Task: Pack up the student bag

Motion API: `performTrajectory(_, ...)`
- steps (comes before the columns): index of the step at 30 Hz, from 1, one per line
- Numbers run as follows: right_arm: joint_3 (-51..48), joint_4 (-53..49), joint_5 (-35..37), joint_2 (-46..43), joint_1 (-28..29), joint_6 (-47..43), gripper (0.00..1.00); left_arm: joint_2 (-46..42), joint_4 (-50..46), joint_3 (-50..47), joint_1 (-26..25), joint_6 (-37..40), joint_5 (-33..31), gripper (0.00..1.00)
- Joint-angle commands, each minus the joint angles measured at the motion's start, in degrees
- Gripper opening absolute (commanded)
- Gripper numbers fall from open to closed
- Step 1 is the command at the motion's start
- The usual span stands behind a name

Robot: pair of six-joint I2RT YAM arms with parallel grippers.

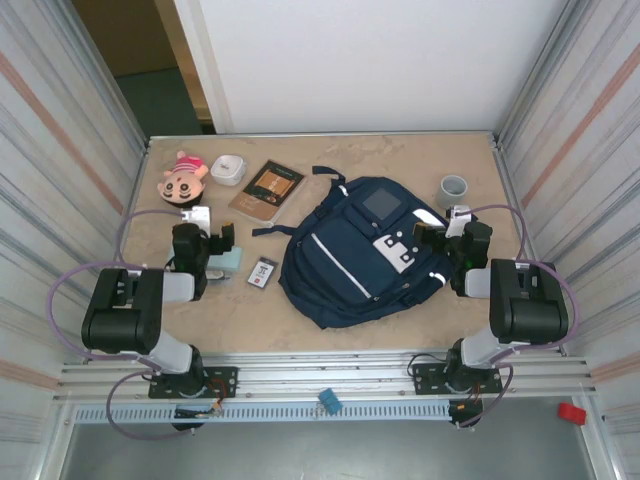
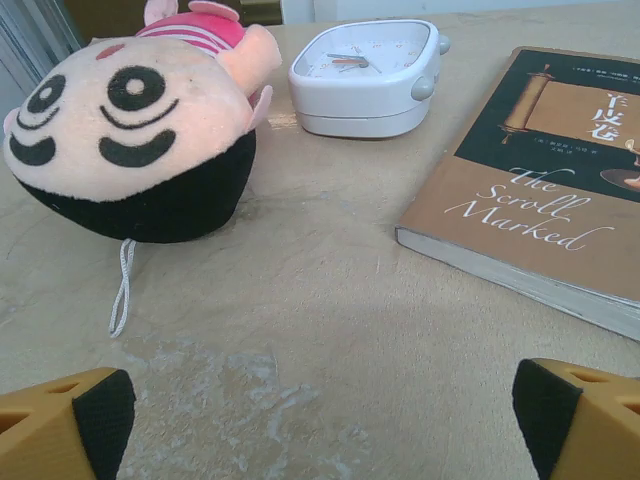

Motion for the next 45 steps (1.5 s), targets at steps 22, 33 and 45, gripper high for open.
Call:
performTrajectory(22,0.74,0.17,-0.10,-0.05,0.07,0.61,0.99,-0.37,0.34,0.38,0.24,-0.43,-0.13,0.99)
performTrajectory(33,1.47,-2.62,3.12,-2.65,-0.63,2.87,0.99,-3.45,-6.01,2.77,0.15,0.43,1.51,0.99)
performTrajectory(45,39.53,-83.08,1.94,-24.24,-7.30,18.36,0.99,-10.87,-56.59,37.95,-9.60,-6.31,12.65,0.78)
